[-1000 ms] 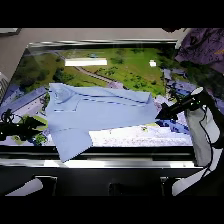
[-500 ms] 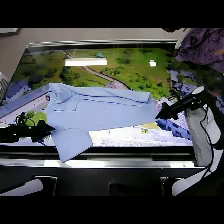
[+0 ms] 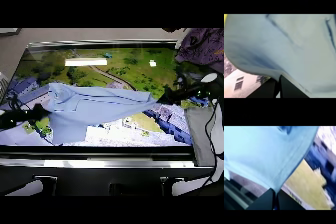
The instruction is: Fold the clothes and pants, and hang the long-sleeved shirts on hangers.
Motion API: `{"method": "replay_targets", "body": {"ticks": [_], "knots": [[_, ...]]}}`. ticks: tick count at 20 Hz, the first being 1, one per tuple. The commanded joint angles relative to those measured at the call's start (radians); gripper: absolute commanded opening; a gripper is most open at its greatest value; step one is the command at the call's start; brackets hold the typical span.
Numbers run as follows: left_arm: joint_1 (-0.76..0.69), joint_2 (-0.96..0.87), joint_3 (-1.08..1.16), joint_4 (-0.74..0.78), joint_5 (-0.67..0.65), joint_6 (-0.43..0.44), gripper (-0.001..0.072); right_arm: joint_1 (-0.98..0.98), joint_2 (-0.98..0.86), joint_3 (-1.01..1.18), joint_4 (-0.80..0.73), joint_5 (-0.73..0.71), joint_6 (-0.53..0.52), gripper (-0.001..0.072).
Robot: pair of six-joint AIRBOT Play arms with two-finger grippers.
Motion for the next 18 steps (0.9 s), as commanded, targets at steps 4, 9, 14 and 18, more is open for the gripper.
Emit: {"method": "replay_targets", "body": {"ticks": [4,9,14,18], "knots": [[-0.068,0.089,0.602,-0.002,-0.044,-0.103,0.0015,0.048,0.162,0.467,-0.064,-0.148,0.069,0.0035],[-0.068,0.193,1.103,0.248,-0.126,-0.276,0.0014,0.048,0.499,0.567,-0.277,-0.193,0.106,0.0035],[-0.068,0.426,1.169,0.537,-0.184,-0.467,0.0015,0.048,0.809,0.567,-0.465,-0.157,0.161,0.0035],[-0.068,0.549,1.144,0.777,-0.195,-0.578,0.0015,0.048,0.879,0.567,-0.52,-0.146,0.182,0.0035]]}}
